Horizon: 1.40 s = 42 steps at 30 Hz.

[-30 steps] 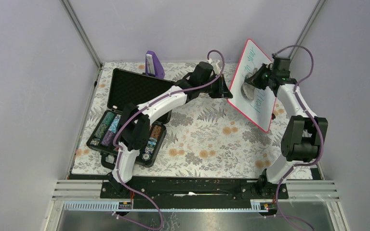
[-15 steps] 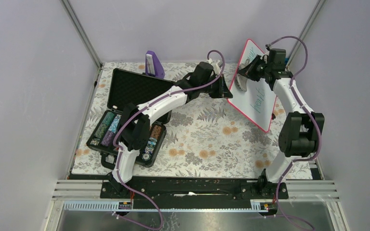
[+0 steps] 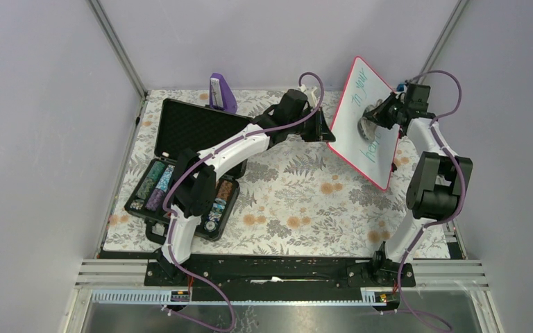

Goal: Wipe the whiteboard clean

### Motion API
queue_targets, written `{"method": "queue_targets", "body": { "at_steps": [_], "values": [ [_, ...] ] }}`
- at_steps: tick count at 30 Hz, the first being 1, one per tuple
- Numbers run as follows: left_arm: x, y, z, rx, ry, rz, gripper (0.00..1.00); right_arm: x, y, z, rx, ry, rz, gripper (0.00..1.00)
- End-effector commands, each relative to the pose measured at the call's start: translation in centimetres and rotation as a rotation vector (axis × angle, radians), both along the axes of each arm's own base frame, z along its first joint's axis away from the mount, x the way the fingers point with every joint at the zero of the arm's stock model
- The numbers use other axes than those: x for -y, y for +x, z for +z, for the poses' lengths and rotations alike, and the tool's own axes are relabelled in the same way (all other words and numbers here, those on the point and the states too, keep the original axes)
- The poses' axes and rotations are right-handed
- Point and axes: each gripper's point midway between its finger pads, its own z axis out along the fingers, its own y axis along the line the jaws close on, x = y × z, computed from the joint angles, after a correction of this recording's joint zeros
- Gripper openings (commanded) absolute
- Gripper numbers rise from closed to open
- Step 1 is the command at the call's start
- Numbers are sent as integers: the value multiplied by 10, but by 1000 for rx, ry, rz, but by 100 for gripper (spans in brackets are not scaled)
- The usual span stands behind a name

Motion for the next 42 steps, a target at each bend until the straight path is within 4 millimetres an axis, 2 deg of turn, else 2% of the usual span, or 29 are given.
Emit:
{"method": "queue_targets", "body": {
  "at_steps": [1,4,6,9,12,14,17,22,23,26,28,30,33,36,38,42],
  "values": [
    [19,-28,16,69,-34,-117,0,-60,-14,5,-49,-13,136,0],
    [19,-28,15,69,-32,-116,0,-100,-13,38,23,-17,210,0],
    [19,-27,14,69,-28,-115,0,-116,-14,56,69,3,239,0],
    [19,-27,13,67,-27,-116,0,-121,-16,75,118,20,250,0],
    [19,-27,12,66,-26,-116,0,-111,-14,77,137,-32,237,0],
    [19,-27,12,65,-26,-116,0,-96,-13,66,115,-33,210,0],
    [18,-27,12,64,-26,-114,0,-56,-13,37,69,66,136,0],
    [19,-28,10,58,-26,-117,0,4,-32,-42,-84,130,8,0],
    [19,-28,10,58,-26,-118,0,13,-41,-61,-126,141,-16,0],
    [19,-28,9,54,-26,-117,0,40,-59,-103,-211,136,-77,0],
    [19,-28,8,54,-26,-119,0,52,-65,-121,-251,113,-92,0],
    [20,-28,7,51,-24,-120,0,58,-70,-131,-295,79,-87,0],
    [19,-28,6,52,-22,-120,0,54,-66,-122,-265,94,-72,0],
    [20,-28,6,52,-23,-121,0,48,-63,-98,-220,88,-63,0],
    [20,-29,6,50,-22,-123,0,34,-61,-77,-179,83,-33,0],
    [20,-29,4,46,-21,-126,0,-12,-56,-24,-72,61,59,0]
  ]
}}
